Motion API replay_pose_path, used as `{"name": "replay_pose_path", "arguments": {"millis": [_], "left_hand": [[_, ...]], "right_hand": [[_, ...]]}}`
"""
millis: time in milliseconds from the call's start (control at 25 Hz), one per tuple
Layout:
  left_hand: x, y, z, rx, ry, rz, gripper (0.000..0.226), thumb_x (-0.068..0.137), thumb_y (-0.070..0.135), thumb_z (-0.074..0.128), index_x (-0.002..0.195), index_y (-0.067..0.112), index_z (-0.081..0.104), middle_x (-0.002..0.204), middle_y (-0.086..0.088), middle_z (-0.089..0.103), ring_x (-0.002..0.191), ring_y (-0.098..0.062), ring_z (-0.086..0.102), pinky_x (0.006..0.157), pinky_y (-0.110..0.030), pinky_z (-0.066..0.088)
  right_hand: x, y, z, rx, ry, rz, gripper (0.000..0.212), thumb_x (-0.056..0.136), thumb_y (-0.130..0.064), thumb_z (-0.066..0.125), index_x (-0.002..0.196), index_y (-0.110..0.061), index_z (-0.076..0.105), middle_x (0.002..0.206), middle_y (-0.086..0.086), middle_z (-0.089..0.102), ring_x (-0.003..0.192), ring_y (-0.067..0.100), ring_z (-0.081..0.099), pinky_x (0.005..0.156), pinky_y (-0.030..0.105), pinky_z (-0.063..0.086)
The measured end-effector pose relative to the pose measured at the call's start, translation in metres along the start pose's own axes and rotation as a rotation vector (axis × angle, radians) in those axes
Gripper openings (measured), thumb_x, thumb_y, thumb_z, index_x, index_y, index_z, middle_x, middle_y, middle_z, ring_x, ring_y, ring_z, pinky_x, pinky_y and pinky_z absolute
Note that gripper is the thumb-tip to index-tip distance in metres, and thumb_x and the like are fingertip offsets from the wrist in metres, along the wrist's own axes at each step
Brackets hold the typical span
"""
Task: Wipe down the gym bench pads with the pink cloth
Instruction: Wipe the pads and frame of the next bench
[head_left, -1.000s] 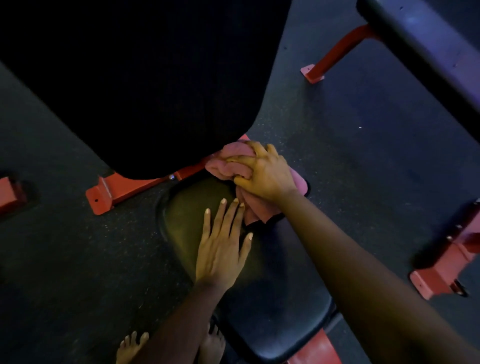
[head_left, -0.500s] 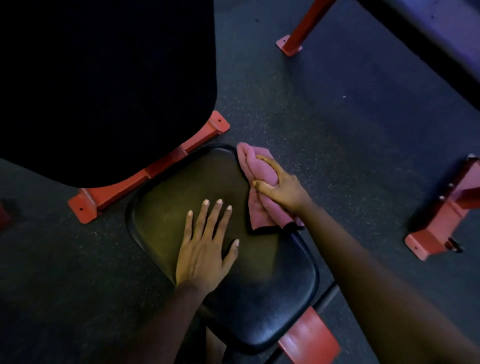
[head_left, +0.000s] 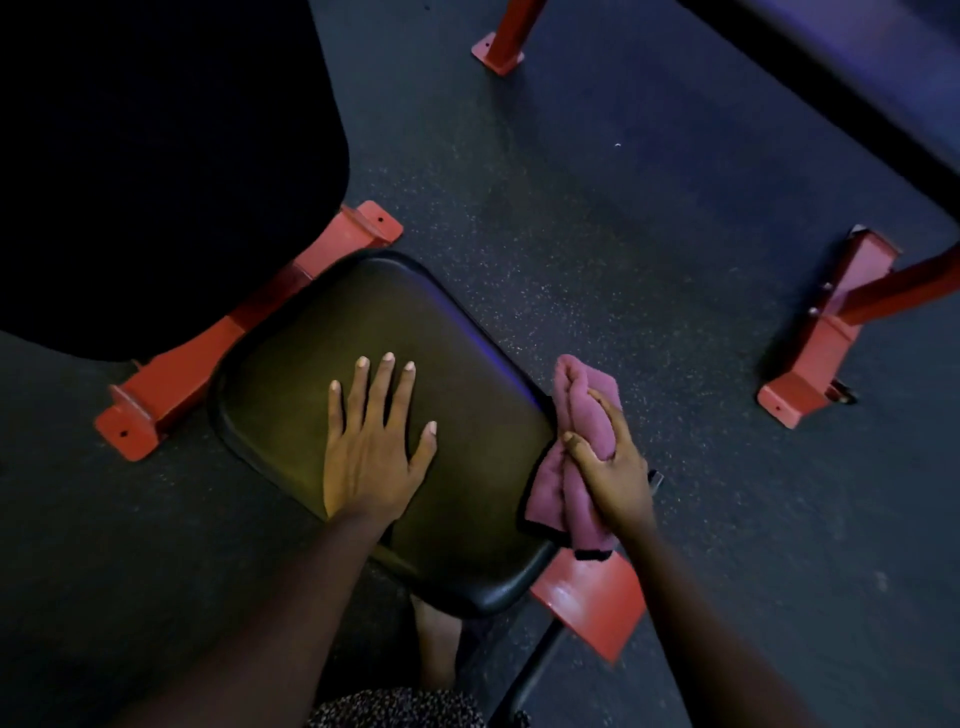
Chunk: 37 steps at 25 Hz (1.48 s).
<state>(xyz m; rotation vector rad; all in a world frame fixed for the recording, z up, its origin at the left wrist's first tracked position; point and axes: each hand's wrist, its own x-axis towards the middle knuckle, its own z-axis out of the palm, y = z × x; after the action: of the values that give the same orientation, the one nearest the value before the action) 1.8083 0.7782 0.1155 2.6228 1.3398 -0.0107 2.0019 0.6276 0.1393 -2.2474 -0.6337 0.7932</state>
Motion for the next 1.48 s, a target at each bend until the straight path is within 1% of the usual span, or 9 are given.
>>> {"name": "replay_pose_path", "arguments": {"millis": [120,280,440,600,760,920,1080,1360,1480], "left_hand": [[-0.001,-0.001,0.001,0.023,-0.010,0.004,0.067,0.088,0.053,0.019,0.146,0.019,0.022,0.154,-0.009,0.023,0.144,-0.029,0.014,0.115,-0.050,0.011],[0.001,-0.002,-0.001,0.008,-0.036,0.027,0.065,0.092,0.053,0.028,0.147,0.018,0.020,0.155,-0.009,0.018,0.145,-0.028,0.008,0.115,-0.048,0.004],[-0.008,-0.010,-0.028,-0.158,-0.196,0.086,0.060,0.095,0.045,0.035,0.147,0.018,0.021,0.157,-0.008,0.013,0.145,-0.027,0.001,0.117,-0.046,0.001],[-0.059,-0.019,-0.091,-0.532,-0.282,-0.010,0.052,0.096,0.034,0.042,0.144,0.019,0.030,0.155,-0.004,0.018,0.145,-0.023,0.008,0.118,-0.046,0.012],[-0.107,-0.049,-0.182,-0.909,-0.059,-0.142,0.047,0.096,0.026,0.046,0.140,0.017,0.037,0.150,-0.004,0.029,0.139,-0.015,0.025,0.112,-0.031,0.025],[-0.118,-0.105,-0.269,-1.117,0.229,-0.272,0.045,0.097,0.024,0.045,0.140,0.020,0.035,0.143,0.007,0.035,0.129,-0.003,0.031,0.107,-0.023,0.026],[-0.084,-0.145,-0.325,-1.298,0.434,-0.378,0.047,0.099,0.026,0.040,0.144,0.019,0.028,0.150,0.000,0.030,0.137,-0.010,0.029,0.106,-0.019,0.024],[-0.026,-0.155,-0.358,-1.345,0.499,-0.380,0.056,0.097,0.032,0.040,0.147,0.022,0.017,0.155,0.000,0.018,0.140,-0.010,0.023,0.110,-0.023,0.021],[-0.009,-0.151,-0.355,-1.344,0.513,-0.291,0.051,0.097,0.030,0.039,0.144,0.024,0.021,0.146,0.012,0.030,0.126,0.011,0.034,0.100,-0.008,0.027]], "right_hand": [[-0.036,0.004,0.020,0.165,0.235,0.051,0.065,0.069,-0.047,0.058,0.131,-0.042,0.040,0.134,-0.017,0.048,0.116,0.007,0.049,0.098,0.027,0.036],[-0.088,0.012,0.058,0.302,0.458,0.160,0.068,0.072,-0.038,0.063,0.136,-0.028,0.041,0.135,-0.008,0.049,0.121,0.012,0.048,0.103,0.030,0.037],[-0.135,-0.003,0.071,0.297,0.420,0.245,0.061,0.077,-0.016,0.070,0.133,-0.020,0.047,0.123,0.002,0.053,0.111,0.018,0.050,0.092,0.021,0.035],[-0.190,-0.045,0.052,0.244,0.290,0.242,0.061,0.073,-0.032,0.062,0.132,-0.029,0.048,0.126,0.008,0.054,0.115,0.025,0.053,0.095,0.033,0.041],[-0.226,-0.113,0.033,0.171,0.169,-0.009,0.061,0.071,-0.043,0.054,0.132,-0.034,0.049,0.131,0.004,0.054,0.117,0.021,0.052,0.100,0.034,0.041],[-0.231,-0.202,0.026,0.165,0.110,-0.207,0.055,0.077,-0.037,0.059,0.131,-0.042,0.047,0.133,0.003,0.048,0.116,0.012,0.046,0.097,0.026,0.037],[-0.210,-0.275,0.031,0.229,0.105,-0.388,0.053,0.084,-0.024,0.065,0.131,-0.041,0.047,0.136,0.000,0.044,0.119,0.008,0.043,0.096,0.020,0.032],[-0.149,-0.346,0.020,0.221,0.073,-0.607,0.056,0.084,-0.021,0.066,0.133,-0.038,0.044,0.139,-0.003,0.037,0.118,0.003,0.039,0.092,0.014,0.032],[-0.118,-0.352,0.024,0.305,0.062,-0.624,0.052,0.085,-0.022,0.065,0.133,-0.028,0.047,0.128,-0.016,0.041,0.108,-0.015,0.043,0.085,0.002,0.034]]}}
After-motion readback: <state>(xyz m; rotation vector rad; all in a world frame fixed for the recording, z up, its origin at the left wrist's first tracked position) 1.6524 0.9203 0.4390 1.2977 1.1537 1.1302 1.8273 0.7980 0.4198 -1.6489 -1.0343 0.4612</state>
